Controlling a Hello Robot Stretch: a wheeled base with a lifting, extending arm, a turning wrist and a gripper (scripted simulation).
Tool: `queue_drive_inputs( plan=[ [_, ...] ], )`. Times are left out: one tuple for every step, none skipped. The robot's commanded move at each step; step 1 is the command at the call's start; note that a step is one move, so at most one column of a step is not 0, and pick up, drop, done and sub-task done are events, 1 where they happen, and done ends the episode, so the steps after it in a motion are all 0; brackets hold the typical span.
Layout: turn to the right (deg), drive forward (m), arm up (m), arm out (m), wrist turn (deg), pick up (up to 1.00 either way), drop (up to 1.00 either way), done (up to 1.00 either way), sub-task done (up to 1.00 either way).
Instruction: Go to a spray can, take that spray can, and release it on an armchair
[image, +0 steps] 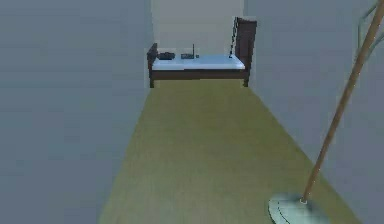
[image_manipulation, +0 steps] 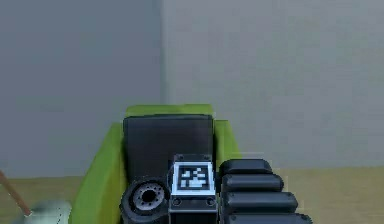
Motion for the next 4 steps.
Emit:
queue_drive_inputs(
  plan=[
    [-45.0, 0.0, 0.0, 0.0, 0.0, 0.0, 0.0, 0.0, 0.0],
    [-45.0, 0.0, 0.0, 0.0, 0.0, 0.0, 0.0, 0.0, 0.0],
    [-6.0, 0.0, 0.0, 0.0, 0.0, 0.0, 0.0, 0.0, 0.0],
    [45.0, 0.0, 0.0, 0.0, 0.0, 0.0, 0.0, 0.0, 0.0]
  ],
)
